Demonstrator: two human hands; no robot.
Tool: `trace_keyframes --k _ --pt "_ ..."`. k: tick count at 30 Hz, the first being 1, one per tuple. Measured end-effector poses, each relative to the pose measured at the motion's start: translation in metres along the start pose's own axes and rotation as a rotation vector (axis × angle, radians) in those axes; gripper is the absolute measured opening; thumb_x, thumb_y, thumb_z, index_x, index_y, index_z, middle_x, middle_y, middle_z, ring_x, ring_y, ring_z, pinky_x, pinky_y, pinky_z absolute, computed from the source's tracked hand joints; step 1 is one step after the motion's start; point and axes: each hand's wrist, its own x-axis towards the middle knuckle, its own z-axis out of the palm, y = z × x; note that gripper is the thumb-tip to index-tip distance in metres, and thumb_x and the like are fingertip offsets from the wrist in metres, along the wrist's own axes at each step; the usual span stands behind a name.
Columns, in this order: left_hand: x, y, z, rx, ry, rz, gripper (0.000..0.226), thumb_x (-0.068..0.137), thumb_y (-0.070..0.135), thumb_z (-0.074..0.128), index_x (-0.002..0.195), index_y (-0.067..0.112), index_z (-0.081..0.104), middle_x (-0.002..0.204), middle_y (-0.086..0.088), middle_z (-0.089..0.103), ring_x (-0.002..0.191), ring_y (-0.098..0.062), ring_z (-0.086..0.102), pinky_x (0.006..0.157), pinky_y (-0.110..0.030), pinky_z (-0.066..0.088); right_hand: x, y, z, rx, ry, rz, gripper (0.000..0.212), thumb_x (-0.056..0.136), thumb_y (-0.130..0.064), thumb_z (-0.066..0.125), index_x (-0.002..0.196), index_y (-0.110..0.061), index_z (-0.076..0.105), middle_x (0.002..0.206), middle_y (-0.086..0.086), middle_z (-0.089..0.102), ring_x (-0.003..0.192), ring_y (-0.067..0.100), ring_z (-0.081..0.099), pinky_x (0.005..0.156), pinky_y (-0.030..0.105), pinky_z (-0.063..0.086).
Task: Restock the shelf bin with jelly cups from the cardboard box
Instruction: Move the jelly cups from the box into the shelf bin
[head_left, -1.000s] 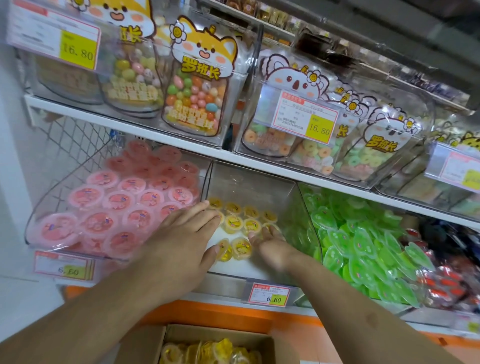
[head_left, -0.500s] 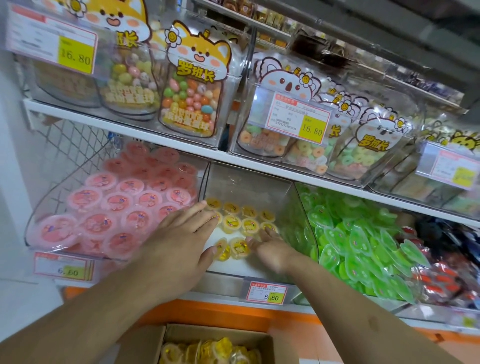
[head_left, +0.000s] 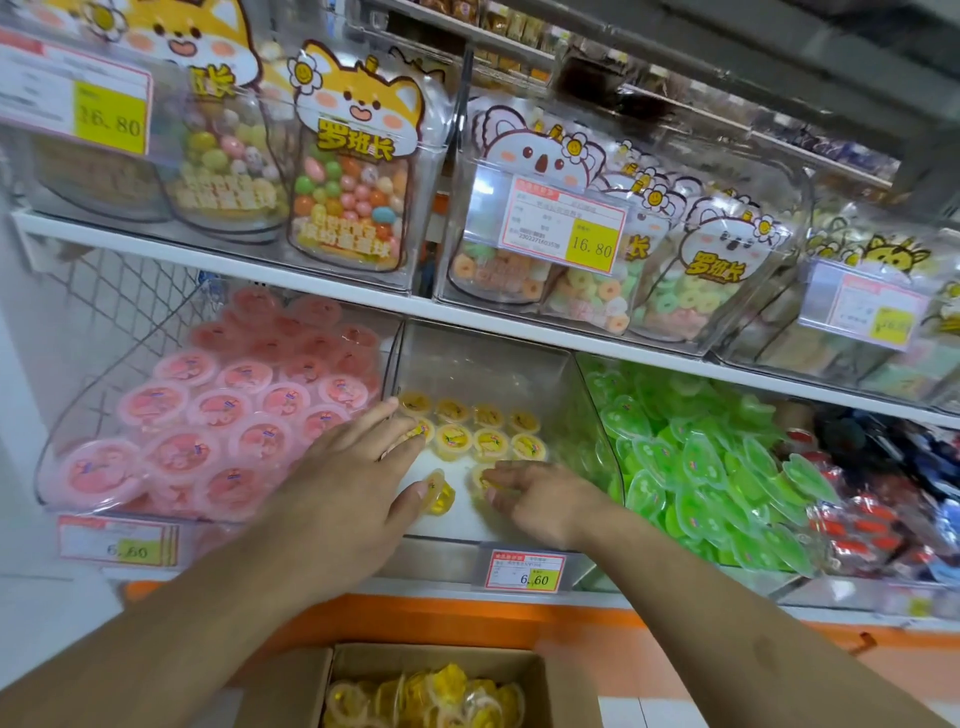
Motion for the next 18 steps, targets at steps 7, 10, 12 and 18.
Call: trace_keyframes --k 7,10,12,18 --pt "-0.001 0.002 -0.002 -0.008 -0.014 -0.009 0.09 0.088 0.065 -0.003 0.161 0.028 0.035 0.17 0.013 0.02 0.158 -0.005 -0.007 0.128 -0.035 0.007 -0.007 -0.015 0.003 0.002 -0.085 0.025 0.064 0.111 -0.055 0.028 0.165 -0.02 0.028 0.174 -0.004 0.016 0.161 0.017 0.012 0.128 0.031 0.011" --pt "0.0 0.002 -0.002 -0.022 -0.003 -0.007 0.09 0.089 0.066 -0.002 0.159 0.028 0.038 0.169 0.013 0.025 0.159 -0.006 -0.003 0.127 -0.034 0.008 -0.002 -0.013 0.005 -0.084 -0.172 0.047 0.062 0.114 -0.047 0.017 0.166 -0.014 0.015 0.175 0.005 0.005 0.162 0.018 0.001 0.13 0.036 0.007" --pt "0.0 0.001 -0.002 -0.033 0.009 -0.007 0.089 0.089 0.067 0.0 0.158 0.028 0.041 0.167 0.012 0.03 0.159 -0.007 0.002 0.126 -0.035 0.01 0.003 -0.01 0.005 -0.048 -0.181 0.113 0.061 0.114 -0.043 0.013 0.166 -0.013 0.014 0.175 0.01 0.002 0.162 0.021 -0.001 0.13 0.041 0.009" --pt "-0.001 0.001 -0.001 0.011 0.011 0.007 0.088 0.089 0.065 -0.002 0.159 0.03 0.038 0.168 0.014 0.026 0.158 -0.006 -0.003 0.125 -0.031 0.006 0.015 0.004 0.017 0.006 -0.18 0.173 0.076 0.109 -0.059 0.019 0.167 -0.013 0.005 0.174 0.002 -0.008 0.162 0.023 -0.008 0.131 0.045 0.006"
